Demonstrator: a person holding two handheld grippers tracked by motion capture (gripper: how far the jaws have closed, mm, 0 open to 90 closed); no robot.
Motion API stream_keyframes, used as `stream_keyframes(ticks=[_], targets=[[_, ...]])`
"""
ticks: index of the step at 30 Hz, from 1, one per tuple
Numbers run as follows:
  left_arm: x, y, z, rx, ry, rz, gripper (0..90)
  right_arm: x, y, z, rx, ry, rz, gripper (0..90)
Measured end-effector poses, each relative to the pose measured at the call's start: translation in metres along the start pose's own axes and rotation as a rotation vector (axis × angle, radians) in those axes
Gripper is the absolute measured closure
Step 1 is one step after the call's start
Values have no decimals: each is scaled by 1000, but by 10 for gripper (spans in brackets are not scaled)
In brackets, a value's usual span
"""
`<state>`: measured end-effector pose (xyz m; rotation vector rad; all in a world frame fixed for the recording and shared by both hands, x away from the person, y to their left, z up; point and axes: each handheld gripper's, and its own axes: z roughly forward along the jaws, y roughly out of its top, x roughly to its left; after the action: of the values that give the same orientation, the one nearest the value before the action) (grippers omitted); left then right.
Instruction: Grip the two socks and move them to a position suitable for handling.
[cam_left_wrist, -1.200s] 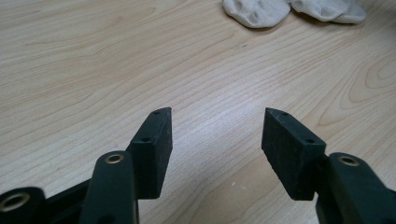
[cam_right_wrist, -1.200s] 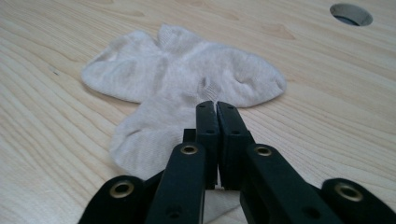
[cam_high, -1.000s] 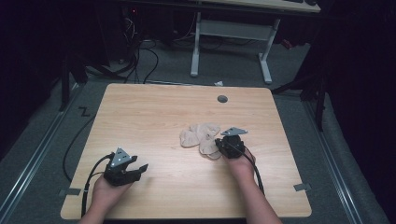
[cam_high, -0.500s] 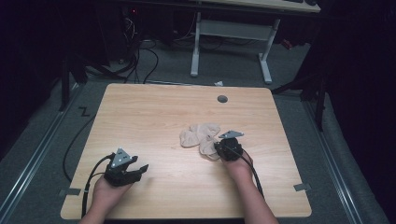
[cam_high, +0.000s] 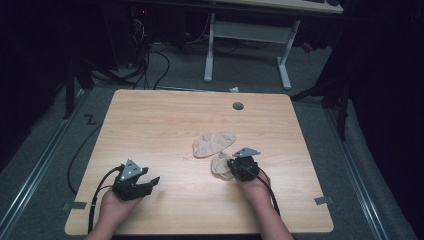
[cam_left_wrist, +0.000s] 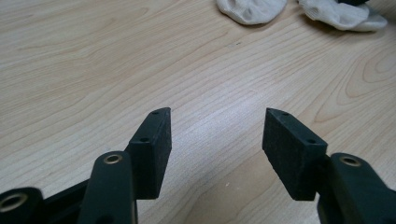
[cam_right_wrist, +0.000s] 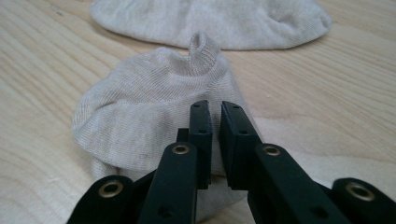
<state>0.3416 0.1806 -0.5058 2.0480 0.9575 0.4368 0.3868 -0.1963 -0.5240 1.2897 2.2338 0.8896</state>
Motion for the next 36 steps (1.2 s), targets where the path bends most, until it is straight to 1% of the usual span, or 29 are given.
stream_keyframes(ticks=[6,8,11,15,19,22,25,28,31,33,36], targets=[[-1,0,-1,-4,-8,2,429,9,-6,-7,-1,13,-15,842],[-3,1,-1,-5,-10,6,430,13,-8,-9,3,14,-33,858],[-5,1,-1,-5,-12,12,430,17,-11,-13,5,29,-51,862],[-7,2,-1,-8,-16,20,430,24,-16,-19,8,48,-61,862],[-7,2,-1,-9,-21,16,429,31,-21,-25,8,67,-75,862],[-7,3,-2,-12,-24,17,430,36,-25,-29,8,88,-71,861],[-7,3,-2,-14,-28,14,429,44,-28,-31,0,105,-90,861],[-8,3,0,-8,-33,16,429,50,-28,-32,0,108,-115,855],[-11,4,1,-9,-34,20,429,50,-27,-32,1,110,-125,847],[-11,4,1,-6,-36,25,429,49,-28,-32,3,119,-119,847],[-12,4,1,-6,-35,25,429,50,-28,-31,0,116,-127,846]])
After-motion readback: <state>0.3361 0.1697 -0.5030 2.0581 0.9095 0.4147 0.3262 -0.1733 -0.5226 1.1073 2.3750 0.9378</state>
